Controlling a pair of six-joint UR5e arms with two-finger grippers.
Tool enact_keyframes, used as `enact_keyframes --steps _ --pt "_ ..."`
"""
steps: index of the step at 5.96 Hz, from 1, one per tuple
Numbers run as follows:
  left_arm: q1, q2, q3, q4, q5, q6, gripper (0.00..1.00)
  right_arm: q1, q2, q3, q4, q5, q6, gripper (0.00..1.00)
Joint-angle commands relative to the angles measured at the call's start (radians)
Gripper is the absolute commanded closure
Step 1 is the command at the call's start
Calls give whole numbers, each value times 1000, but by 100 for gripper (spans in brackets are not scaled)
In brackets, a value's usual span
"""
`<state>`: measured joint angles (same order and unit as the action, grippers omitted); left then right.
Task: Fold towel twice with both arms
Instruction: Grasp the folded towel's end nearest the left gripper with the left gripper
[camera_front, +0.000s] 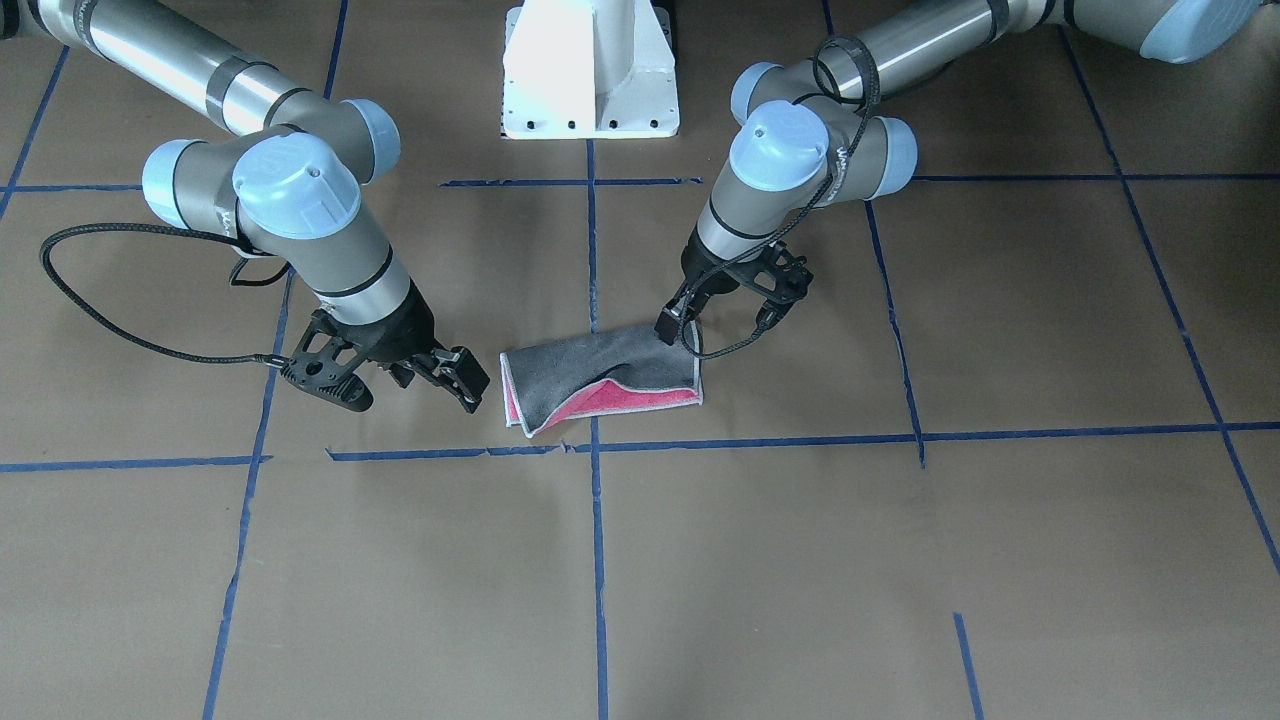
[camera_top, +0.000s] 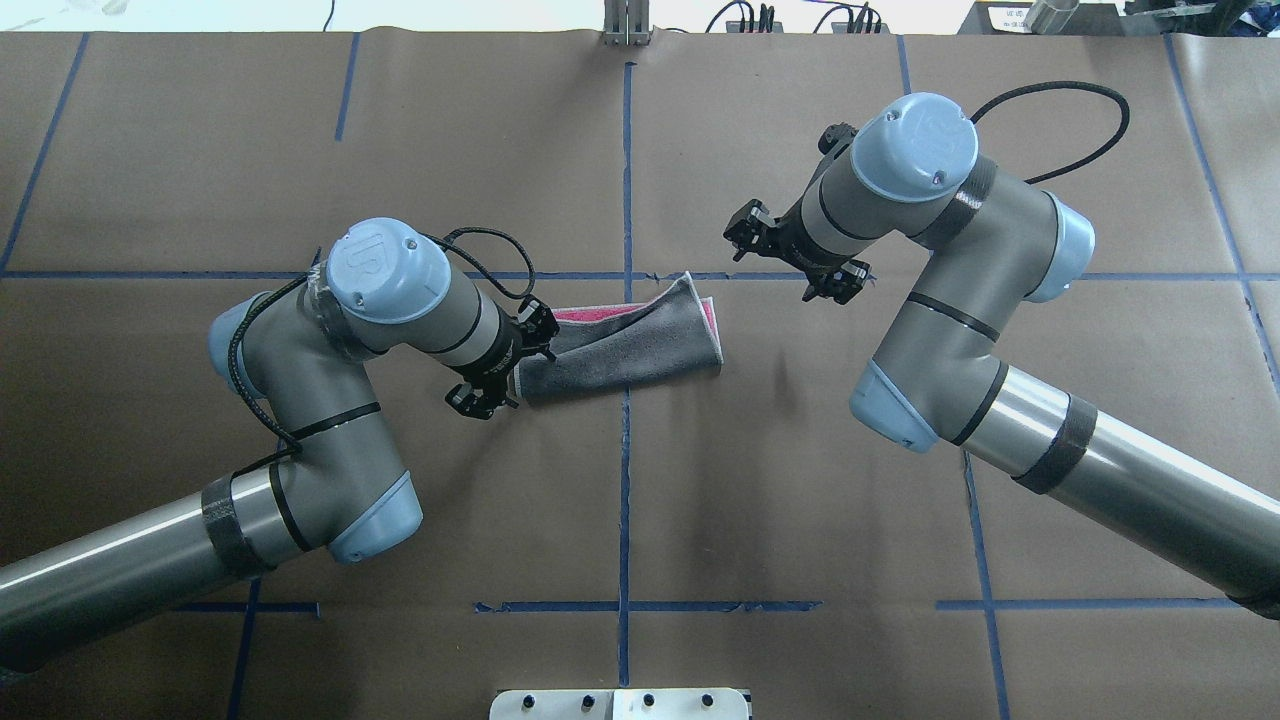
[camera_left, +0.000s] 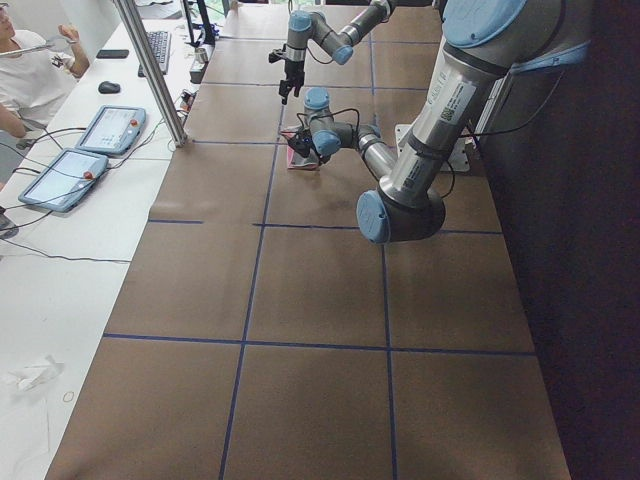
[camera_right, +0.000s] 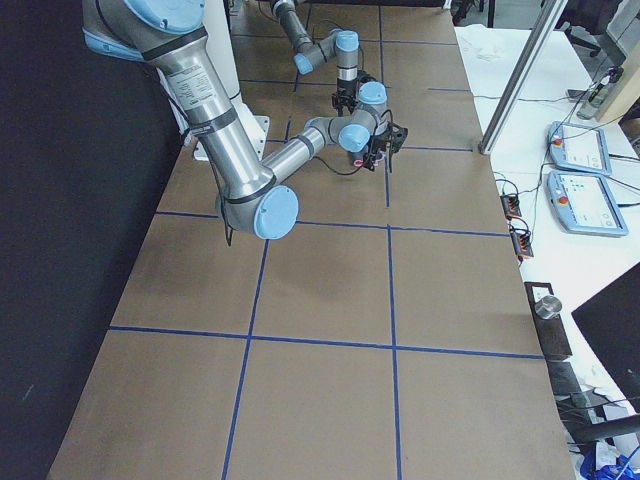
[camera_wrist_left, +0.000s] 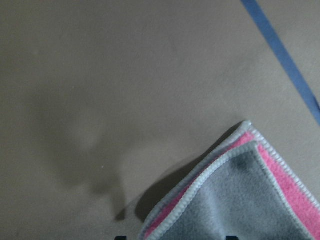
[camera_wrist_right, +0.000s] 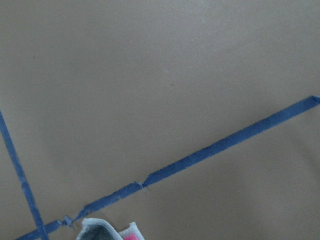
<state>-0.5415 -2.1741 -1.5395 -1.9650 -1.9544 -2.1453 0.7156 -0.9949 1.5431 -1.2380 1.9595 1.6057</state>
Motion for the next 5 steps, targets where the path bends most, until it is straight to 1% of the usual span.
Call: enact_keyframes --steps 1,2,3,5 --pt "27 0 4 0 2 -16 31 -2 -1 6 0 -4 0 0" --pt "26 0 9 0 5 -15 35 -2 1 6 0 -4 0 0" --pt "26 0 12 0 49 -4 38 -2 1 6 0 -4 0 0" --pt "18 10 12 0 54 -2 39 -2 1 8 0 -8 0 0"
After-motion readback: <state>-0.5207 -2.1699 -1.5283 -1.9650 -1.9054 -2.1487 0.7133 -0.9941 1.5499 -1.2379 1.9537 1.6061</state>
